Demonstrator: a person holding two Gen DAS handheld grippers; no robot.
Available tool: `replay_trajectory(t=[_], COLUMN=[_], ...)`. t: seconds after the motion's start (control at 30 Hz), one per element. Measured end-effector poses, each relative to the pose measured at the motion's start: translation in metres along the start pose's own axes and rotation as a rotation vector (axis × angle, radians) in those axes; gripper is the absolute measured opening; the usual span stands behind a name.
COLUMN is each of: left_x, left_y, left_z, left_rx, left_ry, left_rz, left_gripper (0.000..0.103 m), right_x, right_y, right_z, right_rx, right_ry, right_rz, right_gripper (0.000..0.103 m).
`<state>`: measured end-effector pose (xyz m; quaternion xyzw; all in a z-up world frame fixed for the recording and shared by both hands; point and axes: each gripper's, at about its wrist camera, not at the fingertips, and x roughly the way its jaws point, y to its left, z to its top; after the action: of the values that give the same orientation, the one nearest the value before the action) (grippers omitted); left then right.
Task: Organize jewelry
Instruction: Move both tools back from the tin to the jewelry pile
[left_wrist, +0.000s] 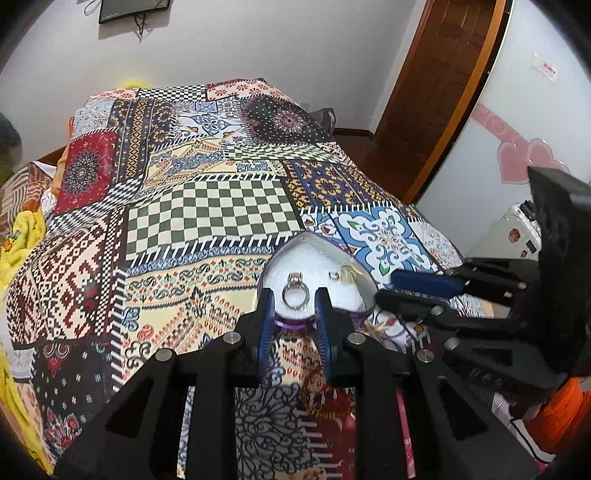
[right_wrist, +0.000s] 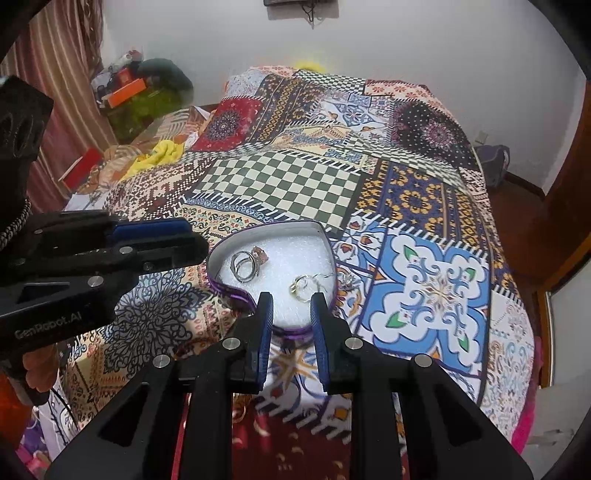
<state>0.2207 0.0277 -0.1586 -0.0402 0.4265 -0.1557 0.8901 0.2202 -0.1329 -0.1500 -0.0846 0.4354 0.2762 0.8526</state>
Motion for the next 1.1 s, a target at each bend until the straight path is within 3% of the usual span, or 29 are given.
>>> replay_trajectory(t=[0.07, 0.23, 0.53, 1.1], left_x=[-0.003, -0.013, -0.019, 0.0], left_y=[-0.001, -0.004, -0.013, -0.014], left_z=[-0.004, -0.014, -0.03, -0.074], left_rx=[0.003, 0.005, 0.025, 0.019], left_ry=[0.008, 0.014, 0.047, 0.166], left_rz=[0.008, 0.028, 0.047, 0.037], left_gripper=[0.022, 0.027, 0.038, 0.039], right_x=[-0.005, -0.019, -0.035, -0.022], right_y=[-0.003, -0.011, -0.017, -0.004], right_z=[-0.003, -0.012, -0.026, -0.056], right_rx=[0.007, 0.031, 0.064, 0.074], right_ry=[-0.003, -0.018, -0.022, 0.049], right_rz=[-0.01, -0.04, -0.054, -0.013], right_gripper=[0.02, 0.034, 0.035, 0.035])
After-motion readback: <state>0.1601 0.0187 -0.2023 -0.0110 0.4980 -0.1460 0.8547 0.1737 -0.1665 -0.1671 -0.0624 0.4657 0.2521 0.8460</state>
